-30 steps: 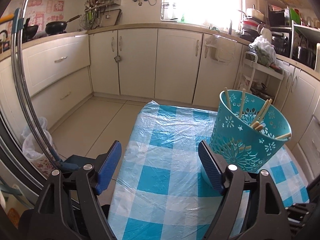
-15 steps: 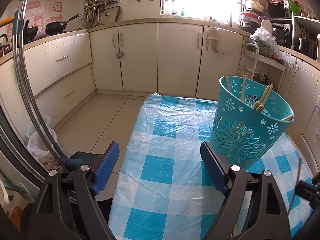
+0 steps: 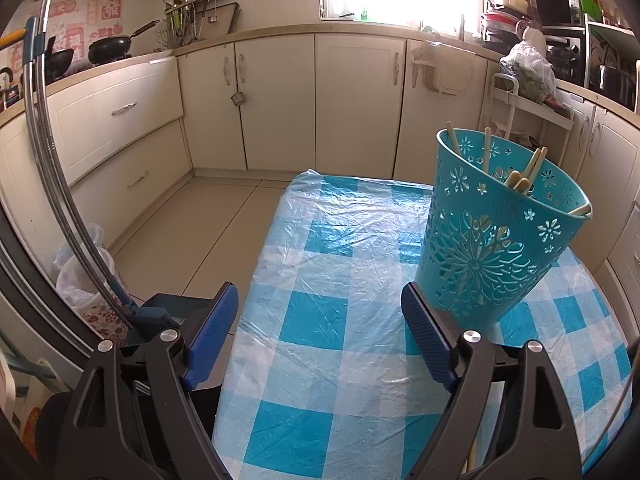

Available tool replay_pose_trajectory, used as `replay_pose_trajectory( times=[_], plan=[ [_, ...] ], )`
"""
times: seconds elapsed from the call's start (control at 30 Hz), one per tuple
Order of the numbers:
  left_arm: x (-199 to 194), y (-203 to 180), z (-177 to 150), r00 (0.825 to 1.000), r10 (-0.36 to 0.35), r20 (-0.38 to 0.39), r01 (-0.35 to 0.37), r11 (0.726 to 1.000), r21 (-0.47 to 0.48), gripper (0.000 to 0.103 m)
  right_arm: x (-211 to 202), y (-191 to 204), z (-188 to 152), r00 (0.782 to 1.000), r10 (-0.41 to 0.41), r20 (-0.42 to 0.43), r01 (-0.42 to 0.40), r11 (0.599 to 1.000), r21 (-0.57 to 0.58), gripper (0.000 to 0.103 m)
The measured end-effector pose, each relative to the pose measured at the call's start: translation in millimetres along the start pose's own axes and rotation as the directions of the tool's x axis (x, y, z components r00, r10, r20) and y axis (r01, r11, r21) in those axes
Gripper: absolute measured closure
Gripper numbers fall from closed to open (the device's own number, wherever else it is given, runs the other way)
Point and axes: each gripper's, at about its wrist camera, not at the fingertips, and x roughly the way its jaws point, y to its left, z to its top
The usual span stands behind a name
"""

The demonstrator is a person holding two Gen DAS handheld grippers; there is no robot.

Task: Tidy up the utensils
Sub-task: 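Lift the chopstick with the right tool over the teal basket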

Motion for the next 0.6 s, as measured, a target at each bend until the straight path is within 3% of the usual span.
replay_pose_trajectory(
  times=[0.2, 0.37, 0.6],
  plan=[
    [4, -2, -1, 1.000, -0.002, -0.018, 0.002, 1.000, 0.003, 0.023, -12, 21, 49, 0.992, 0.061, 0.107, -0.056, 0.997, -0.052, 0.097],
    [8, 0, -2, 0.999, -0.005, -0.032, 0.005, 1.000, -0.004, 0.022, -10, 43, 99, 0.968, 0.088, 0.233, -0.065, 0.992, -0.106, 0.097],
    [14, 2, -4, 0.999, -0.009, -0.054, 0.008, 1.000, -0.014, 0.021, 21, 57, 135, 0.906, -0.027, 0.422, 0.082, 0.990, -0.113, 0.097]
  ],
)
